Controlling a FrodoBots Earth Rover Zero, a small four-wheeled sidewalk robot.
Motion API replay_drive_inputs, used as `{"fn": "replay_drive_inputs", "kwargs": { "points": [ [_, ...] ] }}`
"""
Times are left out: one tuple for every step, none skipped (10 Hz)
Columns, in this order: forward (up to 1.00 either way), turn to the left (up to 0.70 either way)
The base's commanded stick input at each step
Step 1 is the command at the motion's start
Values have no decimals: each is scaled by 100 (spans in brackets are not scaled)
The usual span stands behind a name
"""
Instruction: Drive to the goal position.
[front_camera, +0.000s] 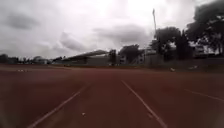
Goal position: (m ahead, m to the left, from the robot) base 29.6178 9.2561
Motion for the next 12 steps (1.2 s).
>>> {"fn": "replay_drive_inputs", "kwargs": {
  "points": [
    [70,-35],
    [70,-35],
    [70,-24],
    [70,-5],
    [70,0],
    [70,0],
    [70,0],
    [70,0],
    [70,0],
    [70,0],
    [70,0],
    [70,0]
  ]
}}
